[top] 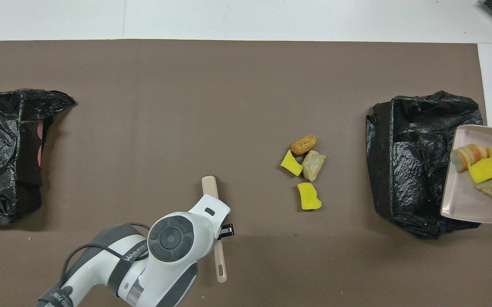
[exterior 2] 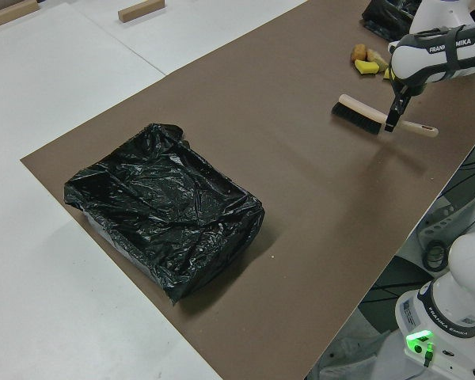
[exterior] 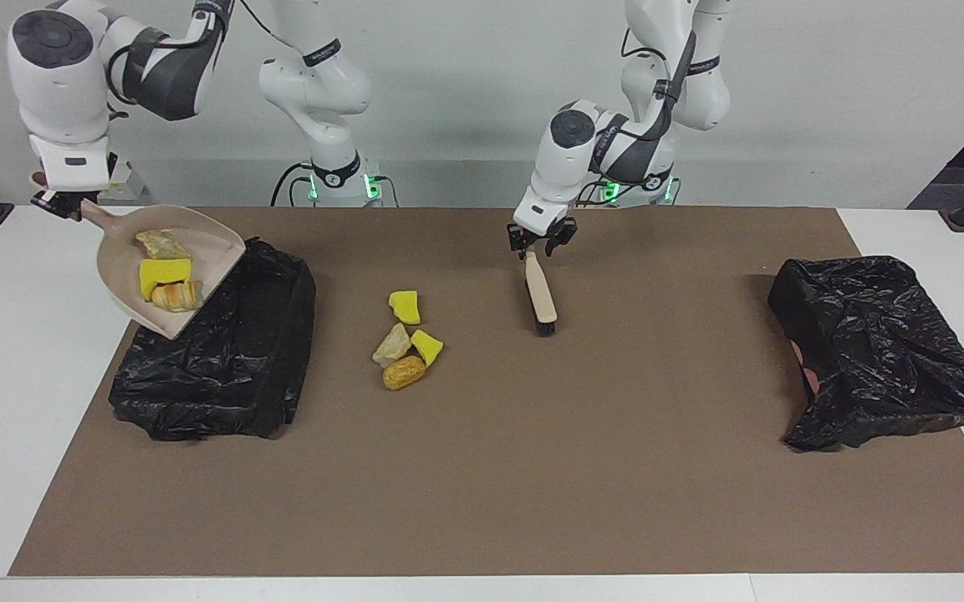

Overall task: Sweep and dump trash in bin
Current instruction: 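Carry the dustpan to the nearer black bag and tip it with the right gripper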

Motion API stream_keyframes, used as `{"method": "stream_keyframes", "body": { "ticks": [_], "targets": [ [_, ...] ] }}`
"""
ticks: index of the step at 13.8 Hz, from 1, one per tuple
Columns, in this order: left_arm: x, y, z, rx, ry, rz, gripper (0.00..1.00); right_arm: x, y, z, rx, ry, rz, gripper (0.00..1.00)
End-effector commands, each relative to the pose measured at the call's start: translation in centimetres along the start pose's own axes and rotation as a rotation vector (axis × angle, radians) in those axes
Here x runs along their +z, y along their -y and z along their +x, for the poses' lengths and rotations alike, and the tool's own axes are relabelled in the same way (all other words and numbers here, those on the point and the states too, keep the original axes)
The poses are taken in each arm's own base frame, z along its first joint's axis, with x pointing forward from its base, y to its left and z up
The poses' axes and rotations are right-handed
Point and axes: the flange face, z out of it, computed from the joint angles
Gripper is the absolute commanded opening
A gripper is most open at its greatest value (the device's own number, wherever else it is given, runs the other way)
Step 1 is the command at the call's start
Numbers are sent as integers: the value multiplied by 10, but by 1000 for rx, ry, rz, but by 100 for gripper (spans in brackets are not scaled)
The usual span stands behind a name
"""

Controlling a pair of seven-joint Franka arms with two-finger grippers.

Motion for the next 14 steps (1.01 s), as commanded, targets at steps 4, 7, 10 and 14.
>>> {"method": "stream_keyframes", "body": {
  "ticks": [4, 7, 10, 14],
  "targets": [
    [-54, 56, 108, 36, -92, -38, 100, -17, -1, 48, -204, 160, -73, 0],
    [-98, 97, 154, 84, -83, -27, 100, -18, -1, 57, -273, 196, -82, 0],
    [-155, 154, 193, 110, -104, -38, 100, -25, -2, 63, -294, 228, -92, 0],
    [-211, 219, 219, 145, -106, -44, 100, -58, 2, 60, -251, 257, -62, 0]
  ]
}}
